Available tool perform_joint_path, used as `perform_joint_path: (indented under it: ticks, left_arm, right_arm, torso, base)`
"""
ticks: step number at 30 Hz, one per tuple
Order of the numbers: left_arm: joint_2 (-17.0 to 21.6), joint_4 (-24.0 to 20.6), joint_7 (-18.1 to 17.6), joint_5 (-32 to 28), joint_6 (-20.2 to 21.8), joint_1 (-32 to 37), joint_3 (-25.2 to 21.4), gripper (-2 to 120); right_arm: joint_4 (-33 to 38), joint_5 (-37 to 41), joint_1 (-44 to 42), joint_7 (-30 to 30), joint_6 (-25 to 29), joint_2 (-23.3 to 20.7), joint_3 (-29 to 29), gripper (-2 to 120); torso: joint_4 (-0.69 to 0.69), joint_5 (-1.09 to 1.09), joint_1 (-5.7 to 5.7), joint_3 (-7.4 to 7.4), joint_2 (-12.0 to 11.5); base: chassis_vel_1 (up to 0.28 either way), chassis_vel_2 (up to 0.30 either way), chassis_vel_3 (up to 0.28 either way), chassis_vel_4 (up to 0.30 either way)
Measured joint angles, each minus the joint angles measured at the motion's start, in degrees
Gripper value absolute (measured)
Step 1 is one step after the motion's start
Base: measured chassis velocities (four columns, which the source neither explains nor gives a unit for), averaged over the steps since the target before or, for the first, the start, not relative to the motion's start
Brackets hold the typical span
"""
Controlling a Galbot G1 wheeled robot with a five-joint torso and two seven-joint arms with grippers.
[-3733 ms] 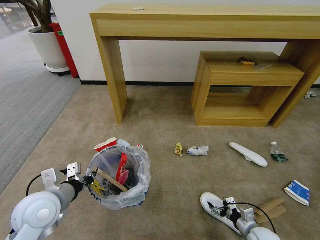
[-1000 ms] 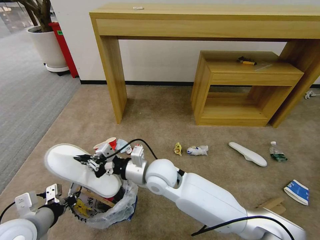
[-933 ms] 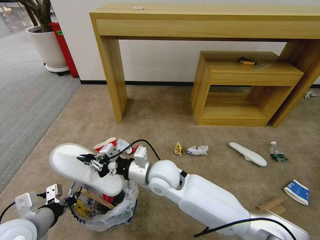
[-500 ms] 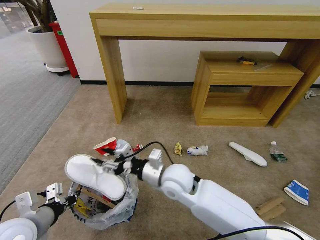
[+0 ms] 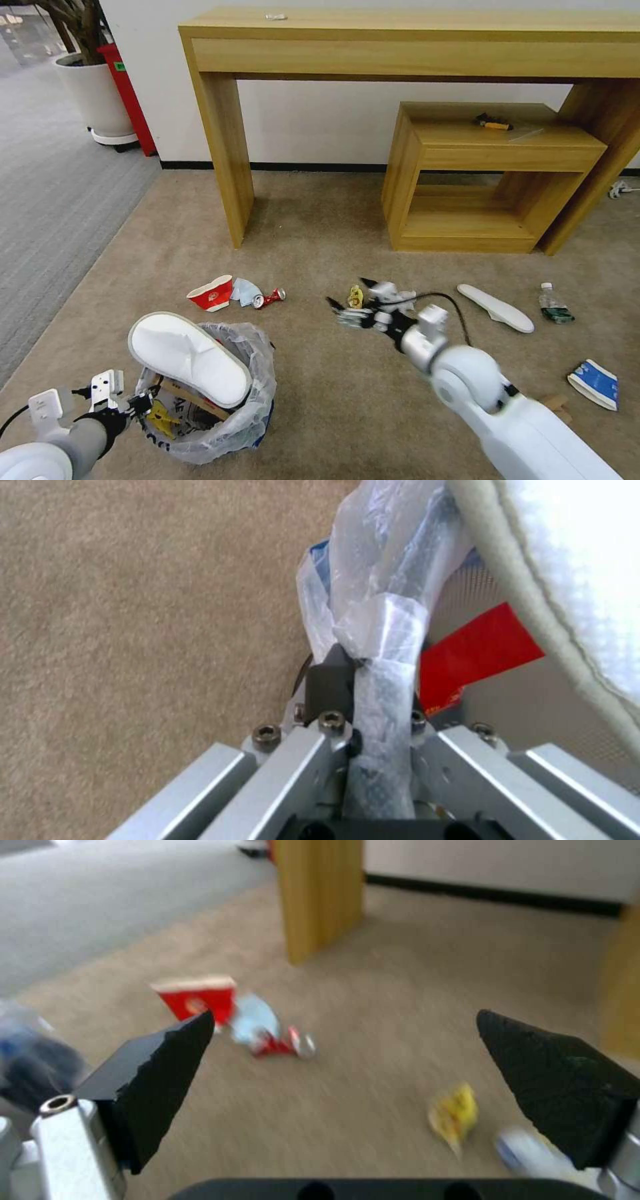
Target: Pick up the trash bin and place the garbage on the floor into it.
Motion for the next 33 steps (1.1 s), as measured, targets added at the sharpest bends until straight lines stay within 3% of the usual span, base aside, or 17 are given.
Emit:
perform_joint_path:
  ticks: [11,25,30,33]
  left_arm:
    - [-0.26,0.50,1.92,2.24,0.00,1.78,-0.37,0]
    - [-0.83,-0.65,2.62,3.48,0.01,2.44,0.01,0]
    - [-1.22,-0.93,2.94,3.98,0.01,2.72,0.21,0]
    - [-1.63,-1.35,3.07,4.49,0.01,2.90,0.53,0]
  right_arm:
    - [-1.00,-3.52,-10.96,-3.62,3.93,1.88,12.05,100]
    - [-5.41,-5.79,-18.73,-6.45,8.30,6.04,19.91,100]
    - [-7.79,-3.71,-21.56,-5.59,8.12,7.83,21.56,100]
    - [-9.96,-0.74,-23.51,-0.93,4.66,9.97,22.74,100]
  torso:
    - [0.00,0.00,0.00,0.00,0.00]
    - [0.00,-0.01,0.00,0.00,0.01]
    - [0.00,-0.02,0.00,0.01,0.00]
    - [-0.02,0.00,0.00,0.01,0.00]
  base:
    - [-0.050,-0.082,0.039,0.083]
    - [-0.219,-0.252,0.214,0.256]
    - [-0.227,-0.235,0.225,0.243]
    - [-0.102,-0.109,0.093,0.086]
